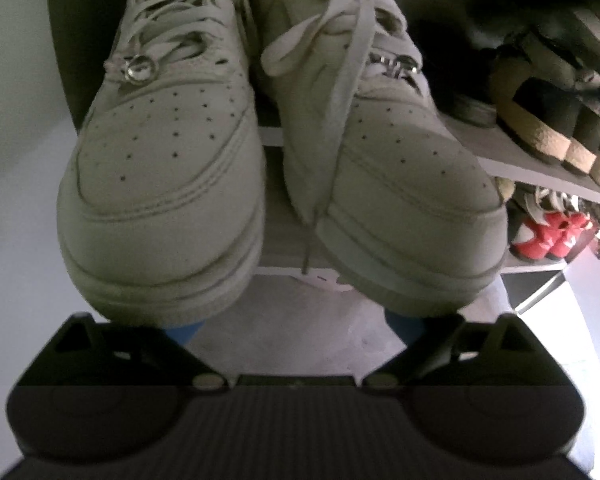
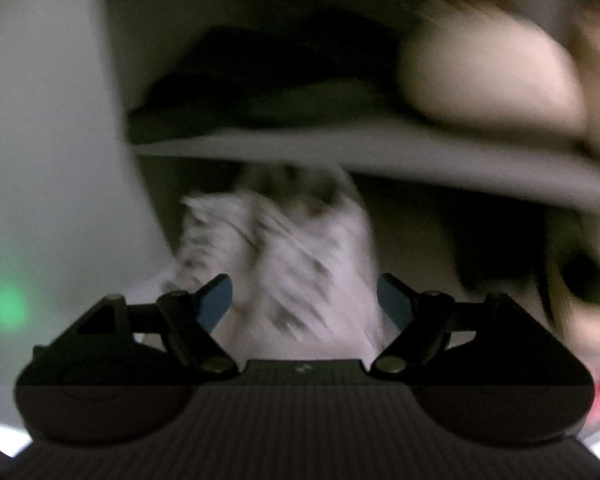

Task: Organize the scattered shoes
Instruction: 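Push the white sneakers deeper onto the shelf and open the right tool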

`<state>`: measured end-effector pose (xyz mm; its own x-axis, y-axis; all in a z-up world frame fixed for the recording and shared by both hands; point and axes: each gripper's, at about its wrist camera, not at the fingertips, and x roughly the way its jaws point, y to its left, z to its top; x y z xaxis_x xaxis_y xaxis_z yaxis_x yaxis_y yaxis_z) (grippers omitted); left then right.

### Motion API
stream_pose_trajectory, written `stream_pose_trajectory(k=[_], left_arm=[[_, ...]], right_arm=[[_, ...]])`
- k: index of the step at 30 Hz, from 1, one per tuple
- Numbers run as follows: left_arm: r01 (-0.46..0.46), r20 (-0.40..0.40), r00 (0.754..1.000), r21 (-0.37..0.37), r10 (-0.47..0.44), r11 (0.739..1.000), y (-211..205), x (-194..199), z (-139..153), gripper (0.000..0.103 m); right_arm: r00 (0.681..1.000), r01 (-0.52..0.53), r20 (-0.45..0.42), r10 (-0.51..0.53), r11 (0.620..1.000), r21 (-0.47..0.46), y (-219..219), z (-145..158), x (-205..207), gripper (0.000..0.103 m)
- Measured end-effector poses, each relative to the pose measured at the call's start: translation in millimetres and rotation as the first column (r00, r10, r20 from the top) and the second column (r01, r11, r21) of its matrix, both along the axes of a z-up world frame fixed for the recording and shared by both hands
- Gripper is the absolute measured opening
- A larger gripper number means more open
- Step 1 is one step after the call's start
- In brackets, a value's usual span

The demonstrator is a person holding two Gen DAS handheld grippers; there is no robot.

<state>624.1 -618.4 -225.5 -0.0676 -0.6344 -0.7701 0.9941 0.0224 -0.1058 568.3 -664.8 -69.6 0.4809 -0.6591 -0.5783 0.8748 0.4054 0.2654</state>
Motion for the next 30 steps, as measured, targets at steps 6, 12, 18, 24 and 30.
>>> stream_pose_trajectory(k=[6,12,18,24,30], left_arm=[[0.025,-0.023,0.999,0.019,-0.025,0.999,27,18,3,0.095],[-0.042,-0.033,0.999,0.024,0.043,0.999,44,52,14,0.093],[-0.141,-0.054,0.988,0.076,0.145,0.987,37,87,21,0.095],[-0.139,-0.036,0.989,0.101,0.143,0.985,11,90,24,0.094],[-0.083,-0.02,0.996,0.08,0.085,0.993,-15,72,20,0.096]], right_arm=[[0.94,0.049,0.28,-0.193,0.891,0.451,-27,-78,-35,0.05],[0.819,0.004,0.478,-0.318,0.836,0.549,-23,-99,-19,0.035],[0.714,0.071,0.536,-0.45,0.808,0.584,-16,-108,-42,0.004],[0.751,0.062,0.528,-0.397,0.838,0.542,-39,-106,-25,0.006],[0.757,0.055,0.515,-0.402,0.825,0.563,-35,-114,-32,0.007]])
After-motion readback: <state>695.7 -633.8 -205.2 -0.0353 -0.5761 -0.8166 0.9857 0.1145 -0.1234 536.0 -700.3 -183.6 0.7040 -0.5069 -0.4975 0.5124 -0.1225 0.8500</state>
